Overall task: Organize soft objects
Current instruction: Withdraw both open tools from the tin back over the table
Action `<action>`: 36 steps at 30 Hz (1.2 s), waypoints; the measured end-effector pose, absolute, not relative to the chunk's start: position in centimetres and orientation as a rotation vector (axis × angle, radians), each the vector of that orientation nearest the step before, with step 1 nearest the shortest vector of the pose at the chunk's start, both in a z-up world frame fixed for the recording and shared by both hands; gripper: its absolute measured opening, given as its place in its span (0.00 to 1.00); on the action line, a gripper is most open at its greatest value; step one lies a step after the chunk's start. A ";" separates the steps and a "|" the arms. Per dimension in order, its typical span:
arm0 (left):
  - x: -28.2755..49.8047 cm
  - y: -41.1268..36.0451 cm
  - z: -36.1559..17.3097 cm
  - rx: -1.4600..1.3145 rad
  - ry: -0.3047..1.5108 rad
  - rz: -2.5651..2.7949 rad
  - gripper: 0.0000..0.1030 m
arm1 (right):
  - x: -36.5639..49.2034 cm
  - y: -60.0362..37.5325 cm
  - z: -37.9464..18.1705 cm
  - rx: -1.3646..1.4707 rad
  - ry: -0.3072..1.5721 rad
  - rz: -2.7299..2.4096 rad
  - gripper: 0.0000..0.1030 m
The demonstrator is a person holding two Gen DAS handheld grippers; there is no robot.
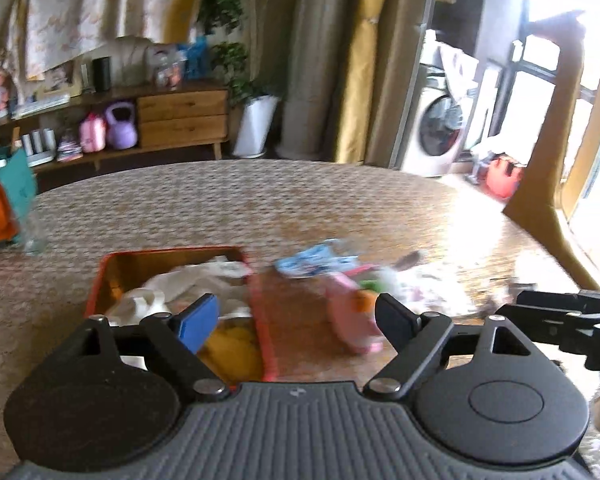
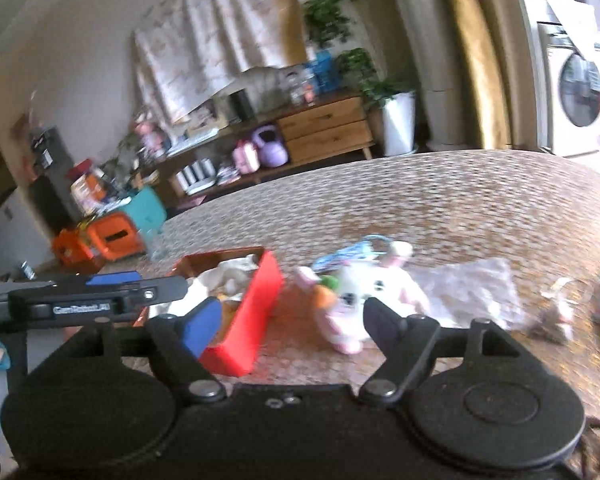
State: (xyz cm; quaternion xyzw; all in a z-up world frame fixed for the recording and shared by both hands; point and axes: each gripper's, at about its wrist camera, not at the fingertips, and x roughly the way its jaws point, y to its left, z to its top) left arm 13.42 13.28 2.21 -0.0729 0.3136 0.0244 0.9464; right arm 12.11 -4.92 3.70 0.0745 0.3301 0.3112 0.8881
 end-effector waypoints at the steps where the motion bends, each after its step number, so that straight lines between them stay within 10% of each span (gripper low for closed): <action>1: 13.5 12.5 2.3 -0.151 0.638 0.036 0.84 | 12.0 -5.9 3.7 0.163 0.685 0.627 0.81; 11: 15.7 4.5 1.4 -0.144 0.654 -0.110 0.99 | 10.1 -16.7 2.2 0.216 0.657 0.407 0.92; 36: 26.0 -12.6 -6.7 0.085 0.731 -0.201 0.99 | 10.6 -24.8 -6.1 0.062 0.795 0.287 0.91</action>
